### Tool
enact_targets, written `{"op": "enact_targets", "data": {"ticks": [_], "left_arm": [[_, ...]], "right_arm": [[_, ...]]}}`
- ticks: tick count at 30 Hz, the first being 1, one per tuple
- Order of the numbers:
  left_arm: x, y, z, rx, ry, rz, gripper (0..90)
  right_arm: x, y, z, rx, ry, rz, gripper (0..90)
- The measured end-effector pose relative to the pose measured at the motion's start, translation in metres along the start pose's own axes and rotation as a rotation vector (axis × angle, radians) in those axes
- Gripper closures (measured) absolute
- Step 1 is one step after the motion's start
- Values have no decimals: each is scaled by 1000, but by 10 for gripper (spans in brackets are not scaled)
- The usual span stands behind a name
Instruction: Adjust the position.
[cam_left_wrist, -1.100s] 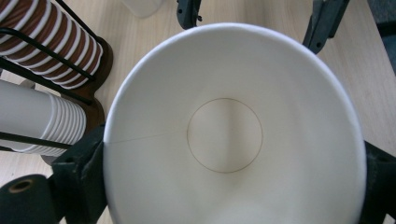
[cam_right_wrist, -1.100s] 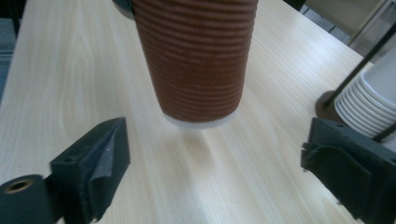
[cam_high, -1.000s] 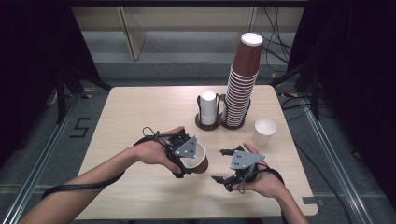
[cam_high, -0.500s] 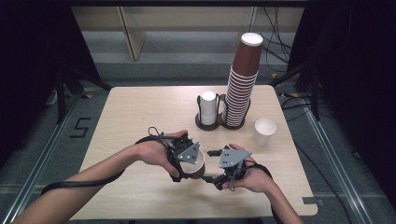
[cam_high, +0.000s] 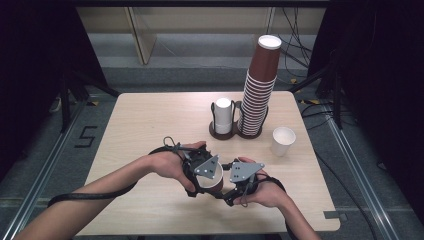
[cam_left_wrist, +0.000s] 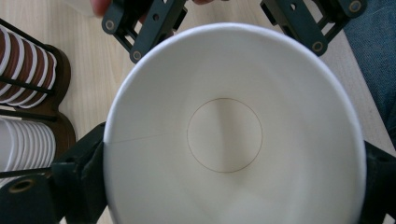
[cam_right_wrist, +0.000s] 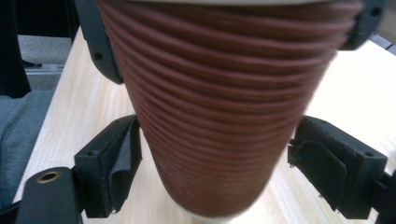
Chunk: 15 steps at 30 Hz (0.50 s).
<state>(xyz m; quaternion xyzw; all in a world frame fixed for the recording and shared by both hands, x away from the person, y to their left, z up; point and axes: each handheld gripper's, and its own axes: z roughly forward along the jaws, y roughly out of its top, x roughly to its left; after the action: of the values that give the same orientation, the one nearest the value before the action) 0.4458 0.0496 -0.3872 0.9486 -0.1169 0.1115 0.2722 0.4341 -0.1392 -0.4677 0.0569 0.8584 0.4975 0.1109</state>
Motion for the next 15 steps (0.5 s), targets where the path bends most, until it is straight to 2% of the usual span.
{"op": "enact_targets", "data": {"ticks": [10, 13, 14, 15], "left_arm": [[-1, 5, 2, -7, -9, 21, 89], [-1, 5, 2, -11, -8, 23, 88], [-1, 5, 2, -16, -7, 22, 85], [-2, 5, 3, -17, -3, 16, 78]], "right_arm": [[2, 0, 2, -3, 12, -2, 199], [2, -1, 1, -8, -3, -24, 204], [3, -2, 0, -6, 2, -2, 205], [3, -2, 0, -12, 5, -4, 204]]}}
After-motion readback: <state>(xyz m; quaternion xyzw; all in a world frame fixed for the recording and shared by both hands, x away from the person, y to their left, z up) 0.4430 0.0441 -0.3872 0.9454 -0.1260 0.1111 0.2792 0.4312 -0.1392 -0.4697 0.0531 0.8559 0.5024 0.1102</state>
